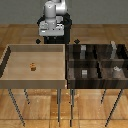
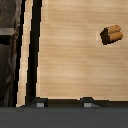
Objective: Place the loaf of bread into the appropriate compartment.
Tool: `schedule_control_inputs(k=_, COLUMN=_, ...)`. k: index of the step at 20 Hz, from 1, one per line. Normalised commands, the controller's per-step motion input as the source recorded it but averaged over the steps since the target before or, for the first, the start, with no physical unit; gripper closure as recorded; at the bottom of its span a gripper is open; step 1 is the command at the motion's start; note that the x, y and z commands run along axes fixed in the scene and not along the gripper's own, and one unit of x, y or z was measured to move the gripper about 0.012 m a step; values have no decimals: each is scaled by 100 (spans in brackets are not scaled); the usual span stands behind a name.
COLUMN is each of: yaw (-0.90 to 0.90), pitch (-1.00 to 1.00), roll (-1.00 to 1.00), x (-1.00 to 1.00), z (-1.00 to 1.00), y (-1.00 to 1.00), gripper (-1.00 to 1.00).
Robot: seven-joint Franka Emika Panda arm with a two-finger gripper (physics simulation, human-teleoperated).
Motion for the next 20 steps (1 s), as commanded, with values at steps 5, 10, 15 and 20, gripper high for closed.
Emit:
schedule_control_inputs(k=5, yaw=0, pitch=0, roll=0, x=0, z=0, y=-20, gripper=-100)
schedule_control_inputs(k=10, yaw=0, pitch=0, roll=0, x=0, z=0, y=-80, gripper=-100)
schedule_control_inputs(k=15, yaw=0, pitch=0, roll=0, x=0, z=0, y=-100, gripper=-100)
schedule_control_inputs(k=20, yaw=0, pitch=0, roll=0, x=20, z=0, y=-80, gripper=-100)
